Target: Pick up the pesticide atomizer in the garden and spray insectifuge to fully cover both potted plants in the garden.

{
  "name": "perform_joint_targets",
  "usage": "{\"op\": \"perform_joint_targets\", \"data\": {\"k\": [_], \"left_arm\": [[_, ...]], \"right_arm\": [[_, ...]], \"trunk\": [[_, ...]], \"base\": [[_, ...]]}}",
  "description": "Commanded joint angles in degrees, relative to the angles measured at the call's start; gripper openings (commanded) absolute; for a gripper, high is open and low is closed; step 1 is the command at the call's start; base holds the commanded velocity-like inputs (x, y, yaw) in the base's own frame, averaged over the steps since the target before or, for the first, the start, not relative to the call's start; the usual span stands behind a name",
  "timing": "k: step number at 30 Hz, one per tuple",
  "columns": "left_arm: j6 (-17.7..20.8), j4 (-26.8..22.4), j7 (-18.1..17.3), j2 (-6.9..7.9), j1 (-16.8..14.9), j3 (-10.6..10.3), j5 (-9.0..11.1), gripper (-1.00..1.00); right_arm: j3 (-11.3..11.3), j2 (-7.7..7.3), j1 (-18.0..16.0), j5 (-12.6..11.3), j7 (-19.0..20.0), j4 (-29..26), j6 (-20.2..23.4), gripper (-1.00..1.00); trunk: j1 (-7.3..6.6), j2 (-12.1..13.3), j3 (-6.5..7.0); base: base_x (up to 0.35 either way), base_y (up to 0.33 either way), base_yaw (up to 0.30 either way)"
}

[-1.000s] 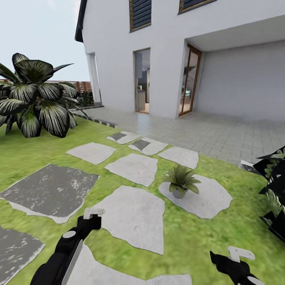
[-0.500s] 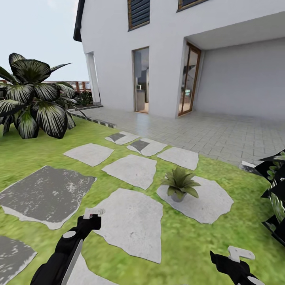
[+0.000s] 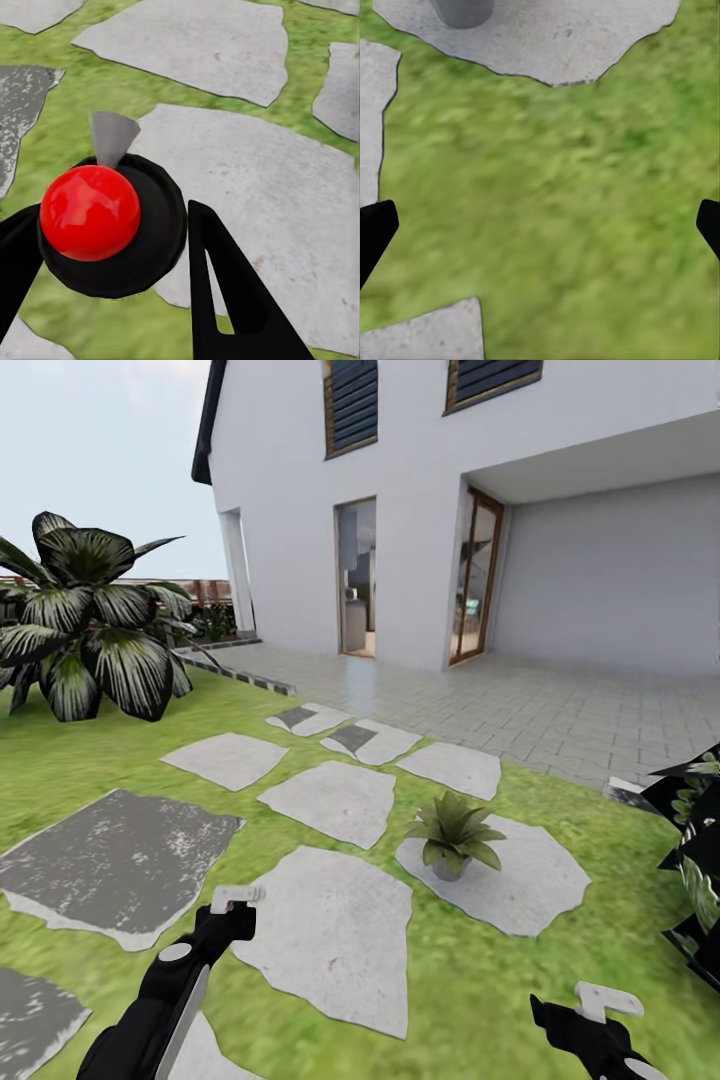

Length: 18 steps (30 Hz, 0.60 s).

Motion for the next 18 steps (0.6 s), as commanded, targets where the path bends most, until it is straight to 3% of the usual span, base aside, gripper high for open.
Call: {"op": "perform_joint_targets", "data": {"k": [1, 4, 18], "left_arm": [[0.3, -0.1, -0.2, 0.03, 0.0, 0.0, -0.1, -1.0], [0.3, -0.1, -0.2, 0.03, 0.0, 0.0, -0.1, -1.0], [0.3, -0.1, -0.2, 0.03, 0.0, 0.0, -0.1, -1.0]], "right_arm": [[0.0, 0.0, 0.0, 0.0, 0.0, -0.1, 0.3, 1.0], [0.0, 0.02, 0.0, 0.1, 0.0, -0.1, 0.3, 1.0], [0.0, 0.04, 0.0, 0.1, 0.0, 0.0, 0.3, 1.0]], "trunk": [[-0.03, 0.0, 0.18], [-0.11, 0.0, 0.85], [-3.18, 5.7, 3.36]], "base": [[0.0, 0.0, 0.0], [0.0, 0.0, 0.0], [0.0, 0.0, 0.0]]}}
